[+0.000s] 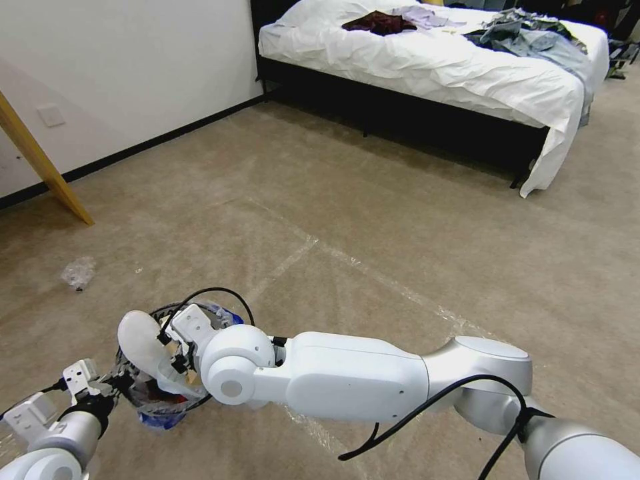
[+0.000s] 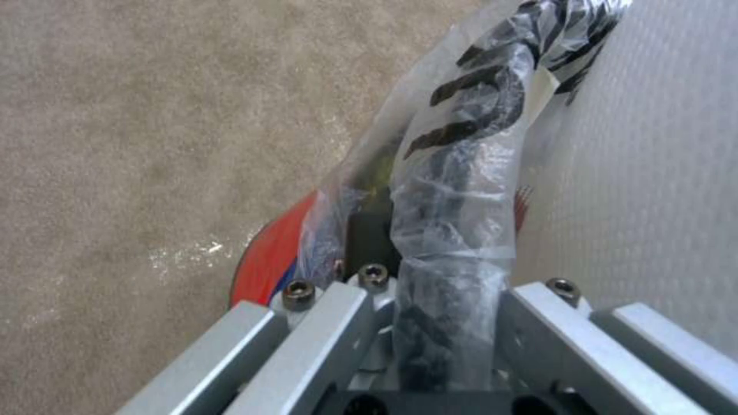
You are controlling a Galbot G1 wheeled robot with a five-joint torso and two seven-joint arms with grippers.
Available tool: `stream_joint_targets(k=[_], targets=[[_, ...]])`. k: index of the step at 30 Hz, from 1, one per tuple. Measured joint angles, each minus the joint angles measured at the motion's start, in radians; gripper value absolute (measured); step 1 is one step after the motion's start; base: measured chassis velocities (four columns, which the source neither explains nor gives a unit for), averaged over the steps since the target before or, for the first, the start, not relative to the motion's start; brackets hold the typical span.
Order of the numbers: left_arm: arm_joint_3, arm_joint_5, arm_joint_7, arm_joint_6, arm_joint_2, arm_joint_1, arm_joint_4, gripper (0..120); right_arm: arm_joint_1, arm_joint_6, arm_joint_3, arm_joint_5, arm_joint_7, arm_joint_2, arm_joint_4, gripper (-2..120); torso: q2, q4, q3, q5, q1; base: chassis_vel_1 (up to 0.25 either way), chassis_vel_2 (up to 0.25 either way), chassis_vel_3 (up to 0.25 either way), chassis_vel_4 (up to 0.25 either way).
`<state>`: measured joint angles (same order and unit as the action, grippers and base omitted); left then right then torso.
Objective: Pick up the trash bin and place the garbage on the floor into it.
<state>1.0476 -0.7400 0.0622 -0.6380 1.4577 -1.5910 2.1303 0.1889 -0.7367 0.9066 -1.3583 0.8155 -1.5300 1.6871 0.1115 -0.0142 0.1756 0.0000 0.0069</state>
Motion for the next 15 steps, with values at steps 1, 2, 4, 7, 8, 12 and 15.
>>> stream_joint_targets(k=[1, 2, 4, 7, 8, 12, 15], targets=[[0.000, 0.000, 0.000, 0.000, 0.000, 0.000, 0.000, 1, 0.000, 0.000, 0.000, 0.000, 0.000, 0.000, 0.000, 0, 0.000, 0.0000, 0.000, 0.0000, 0.000, 0.000, 0.000, 0.000, 0.000], [0.000, 0.000, 0.000, 0.000, 0.000, 0.000, 0.000, 1, 0.001, 0.000, 0.003, 0.002, 0.000, -0.006, -0.009, 0, 0.000, 0.0000, 0.000, 0.0000, 0.000, 0.000, 0.000, 0.000, 0.000], [0.000, 0.001, 0.000, 0.000, 0.001, -0.001, 0.000, 1, 0.001, 0.000, 0.006, 0.004, -0.002, -0.010, -0.018, 0, 0.000, 0.0000, 0.000, 0.0000, 0.000, 0.000, 0.000, 0.000, 0.000], [-0.002, 0.002, 0.000, 0.000, 0.002, -0.001, 0.000, 1, 0.003, 0.000, 0.011, 0.011, -0.007, -0.019, -0.038, 0, 0.000, 0.0000, 0.000, 0.0000, 0.000, 0.000, 0.000, 0.000, 0.000], [-0.003, 0.004, 0.000, 0.000, 0.003, -0.001, 0.000, 1, 0.004, 0.000, 0.012, 0.013, -0.009, -0.023, -0.047, 0, 0.000, 0.0000, 0.000, 0.0000, 0.000, 0.000, 0.000, 0.000, 0.000], [-0.005, 0.007, 0.000, 0.000, 0.004, -0.001, 0.000, 1, 0.006, 0.000, 0.014, 0.014, -0.010, -0.033, -0.065, 0, 0.000, 0.0000, 0.000, -0.0001, 0.000, 0.000, 0.000, 0.000, 0.000], [-0.008, 0.012, 0.000, 0.000, 0.006, 0.000, -0.002, 1, 0.007, 0.000, 0.014, 0.014, -0.008, -0.038, -0.082, 0, 0.000, 0.0000, 0.000, -0.0001, 0.000, 0.000, 0.000, 0.000, 0.000]])
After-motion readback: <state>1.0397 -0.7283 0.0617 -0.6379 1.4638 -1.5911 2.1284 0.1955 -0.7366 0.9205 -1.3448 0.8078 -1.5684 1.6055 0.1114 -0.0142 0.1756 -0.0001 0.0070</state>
